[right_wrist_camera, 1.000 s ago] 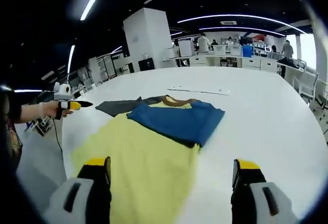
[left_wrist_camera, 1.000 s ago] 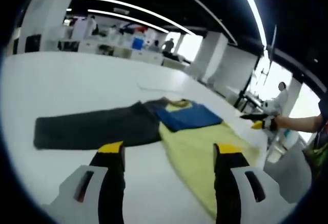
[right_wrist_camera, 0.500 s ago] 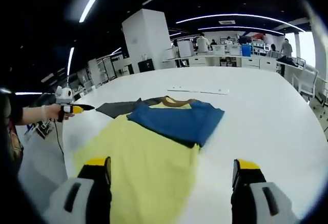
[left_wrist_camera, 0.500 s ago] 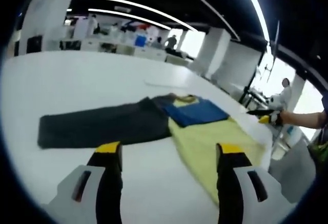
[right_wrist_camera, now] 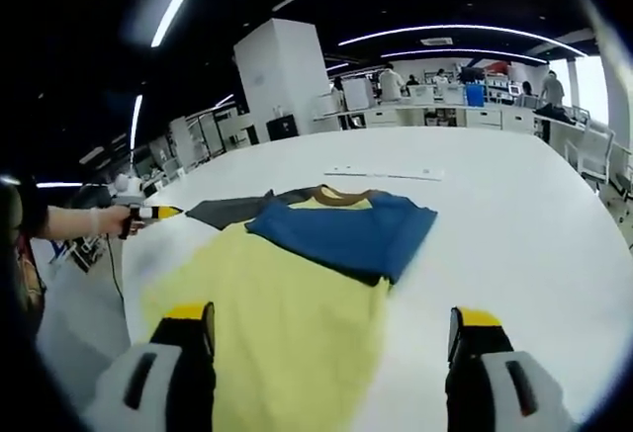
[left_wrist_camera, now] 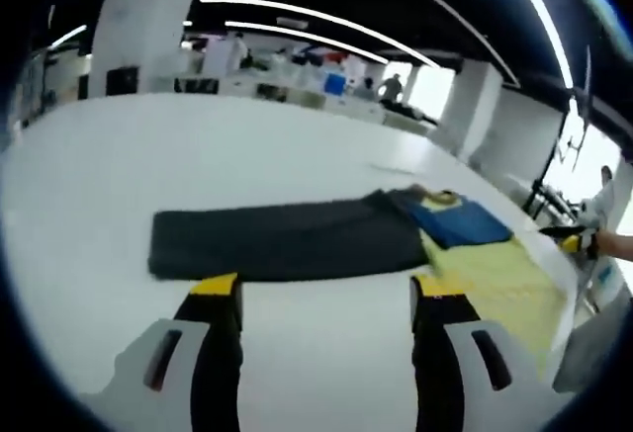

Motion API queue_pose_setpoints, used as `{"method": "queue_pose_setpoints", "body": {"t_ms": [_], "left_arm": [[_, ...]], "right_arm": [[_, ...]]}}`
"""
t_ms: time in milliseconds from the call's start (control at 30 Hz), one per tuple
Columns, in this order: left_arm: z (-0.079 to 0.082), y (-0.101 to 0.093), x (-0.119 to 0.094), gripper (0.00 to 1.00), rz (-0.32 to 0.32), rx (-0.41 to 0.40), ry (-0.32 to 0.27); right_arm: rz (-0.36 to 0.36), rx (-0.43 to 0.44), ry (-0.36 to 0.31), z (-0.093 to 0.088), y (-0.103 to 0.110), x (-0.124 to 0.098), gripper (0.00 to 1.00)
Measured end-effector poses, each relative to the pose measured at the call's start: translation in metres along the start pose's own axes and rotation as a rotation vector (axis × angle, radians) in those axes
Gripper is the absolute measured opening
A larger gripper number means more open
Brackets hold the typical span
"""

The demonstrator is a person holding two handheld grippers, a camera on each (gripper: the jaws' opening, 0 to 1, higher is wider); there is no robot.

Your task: Fold the garment on the visible template until the final outline fits inside the template.

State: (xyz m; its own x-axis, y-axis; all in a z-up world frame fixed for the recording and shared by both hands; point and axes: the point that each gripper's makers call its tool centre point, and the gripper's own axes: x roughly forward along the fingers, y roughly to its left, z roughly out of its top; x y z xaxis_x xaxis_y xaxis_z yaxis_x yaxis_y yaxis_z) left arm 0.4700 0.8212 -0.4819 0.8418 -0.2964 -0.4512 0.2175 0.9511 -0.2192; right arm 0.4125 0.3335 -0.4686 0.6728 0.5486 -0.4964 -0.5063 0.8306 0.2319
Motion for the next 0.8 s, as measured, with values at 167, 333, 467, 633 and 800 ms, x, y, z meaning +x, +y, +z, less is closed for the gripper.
{"method": "queue_pose_setpoints", "body": {"t_ms": [167, 333, 467, 633, 800], "left_arm": [[0.005, 0.049, -0.001, 0.57, 0.176, -0.061, -0.033], [-0.001, 0.084, 0.002, 0.51, 0.272, -0.106, -0.033], [-0.01, 0.103, 0.006, 0.5, 0.288, -0.161, -0.027], [-0.009, 0.111, 0.014, 0.43, 0.263, -0.169, -0.033], [-0.008, 0.127, 0.021, 0.41, 0.298, -0.197, -0.045]], "right_arm": [[-0.011, 0.014, 0.002, -0.004, -0.004, -0.003, 0.99], [-0.017, 0.039, 0.003, -0.01, -0.005, -0.006, 0.99], [-0.025, 0.049, 0.003, -0.012, -0.006, -0.007, 0.98], [-0.028, 0.055, 0.01, -0.018, -0.007, -0.007, 0.97], [-0.025, 0.064, 0.004, -0.018, -0.006, -0.006, 0.96]]}}
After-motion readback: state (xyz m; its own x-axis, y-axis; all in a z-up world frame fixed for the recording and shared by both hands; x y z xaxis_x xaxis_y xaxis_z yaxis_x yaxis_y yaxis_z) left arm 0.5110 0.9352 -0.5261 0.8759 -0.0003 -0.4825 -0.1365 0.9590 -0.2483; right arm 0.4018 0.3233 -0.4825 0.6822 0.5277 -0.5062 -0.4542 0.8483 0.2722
